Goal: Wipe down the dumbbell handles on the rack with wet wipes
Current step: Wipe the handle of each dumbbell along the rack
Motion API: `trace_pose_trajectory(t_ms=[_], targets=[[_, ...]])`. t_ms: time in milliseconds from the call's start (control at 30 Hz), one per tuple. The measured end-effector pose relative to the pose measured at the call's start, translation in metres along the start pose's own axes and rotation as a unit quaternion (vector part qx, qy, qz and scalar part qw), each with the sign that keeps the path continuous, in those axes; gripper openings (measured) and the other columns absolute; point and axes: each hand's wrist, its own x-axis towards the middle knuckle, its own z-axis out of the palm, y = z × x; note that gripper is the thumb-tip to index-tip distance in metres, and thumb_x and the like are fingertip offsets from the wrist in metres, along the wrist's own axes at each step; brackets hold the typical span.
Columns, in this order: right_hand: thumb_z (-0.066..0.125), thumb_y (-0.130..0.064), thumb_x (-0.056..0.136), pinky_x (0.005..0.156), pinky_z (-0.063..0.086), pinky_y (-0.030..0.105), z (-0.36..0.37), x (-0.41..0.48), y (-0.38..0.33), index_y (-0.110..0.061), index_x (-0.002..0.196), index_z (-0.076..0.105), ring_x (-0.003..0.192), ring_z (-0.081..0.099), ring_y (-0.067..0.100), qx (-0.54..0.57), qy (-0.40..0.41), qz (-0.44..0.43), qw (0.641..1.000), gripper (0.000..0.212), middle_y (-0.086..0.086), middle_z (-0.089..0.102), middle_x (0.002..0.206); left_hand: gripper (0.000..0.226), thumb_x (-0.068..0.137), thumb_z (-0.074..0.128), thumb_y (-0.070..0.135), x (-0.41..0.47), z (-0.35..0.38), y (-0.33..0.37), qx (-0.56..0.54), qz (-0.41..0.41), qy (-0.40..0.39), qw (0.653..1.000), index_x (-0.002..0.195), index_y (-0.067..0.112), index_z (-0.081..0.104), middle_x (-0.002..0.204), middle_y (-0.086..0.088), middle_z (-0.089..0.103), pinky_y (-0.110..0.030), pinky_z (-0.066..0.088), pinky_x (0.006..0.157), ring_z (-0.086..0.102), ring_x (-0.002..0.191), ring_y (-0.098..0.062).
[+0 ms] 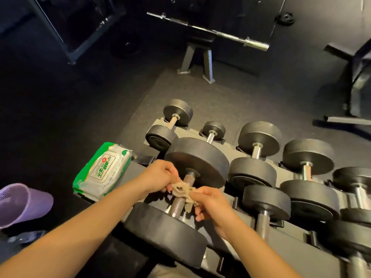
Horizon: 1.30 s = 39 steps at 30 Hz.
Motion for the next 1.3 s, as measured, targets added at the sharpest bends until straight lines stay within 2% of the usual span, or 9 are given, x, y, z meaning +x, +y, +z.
trace_pose_trajectory(t_ms=[100, 233, 400, 600, 800, 933, 1067, 1200, 1300], targets=[[0.067, -0.018, 0.098, 0.052, 0.051, 0.031, 0.003, 0.005, 0.002, -0.002, 0.094, 0.068, 0.048, 0.055, 0.014, 0.046, 0.128, -0.040, 0.990, 0.016, 0.005, 0.060, 0.058, 0.016, 0.091, 0.061, -0.014, 0.006, 0.003, -0.005, -0.191, -0.077, 0.011, 0.978, 0.093, -0.001, 0.070, 0.099, -0.024, 0.074, -0.032, 0.063, 0.073, 0.077, 0.085, -0.027], [0.073, -0.017, 0.094, 0.064, 0.061, 0.037, 0.023, 0.012, 0.001, -0.003, 0.099, 0.066, 0.058, 0.068, 0.018, 0.151, 0.181, -0.060, 0.970, 0.016, 0.014, 0.071, 0.072, 0.016, 0.088, 0.062, -0.019, 0.014, 0.010, -0.008, -0.266, -0.084, 0.078, 0.957, 0.089, -0.003, 0.067, 0.101, -0.029, 0.071, -0.029, 0.064, 0.066, 0.075, 0.086, -0.032], [0.073, -0.021, 0.093, 0.060, 0.059, 0.040, 0.024, 0.016, 0.006, -0.004, 0.092, 0.069, 0.060, 0.066, 0.023, 0.083, 0.178, -0.089, 0.977, 0.017, 0.020, 0.072, 0.076, 0.017, 0.090, 0.078, 0.018, 0.006, 0.012, -0.008, -0.142, -0.046, -0.070, 0.986, 0.099, 0.004, 0.079, 0.094, -0.014, 0.078, -0.034, 0.062, 0.085, 0.077, 0.090, -0.021], [0.069, -0.023, 0.096, 0.047, 0.051, 0.030, 0.007, 0.010, 0.001, -0.008, 0.080, 0.066, 0.051, 0.057, 0.015, -0.121, 0.103, -0.127, 0.979, 0.021, 0.001, 0.060, 0.060, 0.022, 0.092, 0.077, 0.026, 0.005, 0.001, 0.006, 0.066, -0.020, -0.102, 0.992, 0.073, 0.014, 0.078, 0.063, 0.000, 0.072, -0.022, 0.053, 0.064, 0.062, 0.057, -0.007], [0.062, -0.015, 0.099, 0.066, 0.058, 0.026, 0.022, 0.002, -0.005, -0.022, 0.111, 0.067, 0.079, 0.069, 0.014, -0.037, 0.167, -0.185, 0.968, 0.015, 0.003, 0.069, 0.095, 0.020, 0.094, 0.074, 0.015, 0.013, 0.016, 0.003, -0.047, -0.008, 0.043, 0.998, 0.075, 0.015, 0.080, 0.064, -0.003, 0.072, -0.032, 0.059, 0.071, 0.064, 0.058, -0.009], [0.054, -0.024, 0.102, 0.091, 0.052, 0.020, 0.018, -0.009, 0.009, -0.028, 0.147, 0.043, 0.112, 0.054, 0.003, -0.376, 0.137, -0.342, 0.850, 0.046, -0.013, 0.042, 0.138, 0.015, 0.094, 0.074, 0.015, 0.025, 0.021, 0.008, -0.134, -0.039, 0.081, 0.987, 0.084, 0.007, 0.081, 0.076, -0.013, 0.077, -0.036, 0.062, 0.078, 0.071, 0.067, -0.015], [0.070, -0.025, 0.089, 0.087, 0.054, 0.034, 0.003, 0.007, 0.007, -0.016, 0.152, 0.042, 0.112, 0.056, 0.021, -0.594, 0.144, -0.404, 0.681, 0.069, 0.006, 0.050, 0.137, 0.020, 0.100, 0.064, 0.015, 0.027, 0.028, 0.003, -0.162, -0.086, -0.012, 0.983, 0.100, 0.000, 0.077, 0.088, -0.019, 0.077, -0.039, 0.064, 0.080, 0.075, 0.080, -0.026], [0.082, -0.023, 0.072, 0.070, 0.054, 0.038, 0.004, 0.022, 0.010, -0.009, 0.149, 0.046, 0.087, 0.059, 0.025, -0.655, 0.162, -0.398, 0.621, 0.085, 0.008, 0.059, 0.106, 0.023, 0.097, 0.056, 0.015, 0.032, 0.019, -0.002, -0.261, -0.161, -0.119, 0.944, 0.108, 0.001, 0.071, 0.096, -0.021, 0.074, -0.037, 0.060, 0.074, 0.073, 0.082, -0.028], [0.082, -0.021, 0.067, 0.062, 0.054, 0.038, -0.002, 0.021, 0.021, -0.003, 0.148, 0.046, 0.073, 0.061, 0.024, -0.679, 0.165, -0.363, 0.616, 0.090, 0.008, 0.062, 0.096, 0.026, 0.096, 0.052, 0.019, 0.031, 0.010, -0.001, -0.304, -0.141, -0.174, 0.926, 0.104, 0.003, 0.071, 0.104, -0.023, 0.073, -0.044, 0.058, 0.090, 0.073, 0.093, -0.033]])
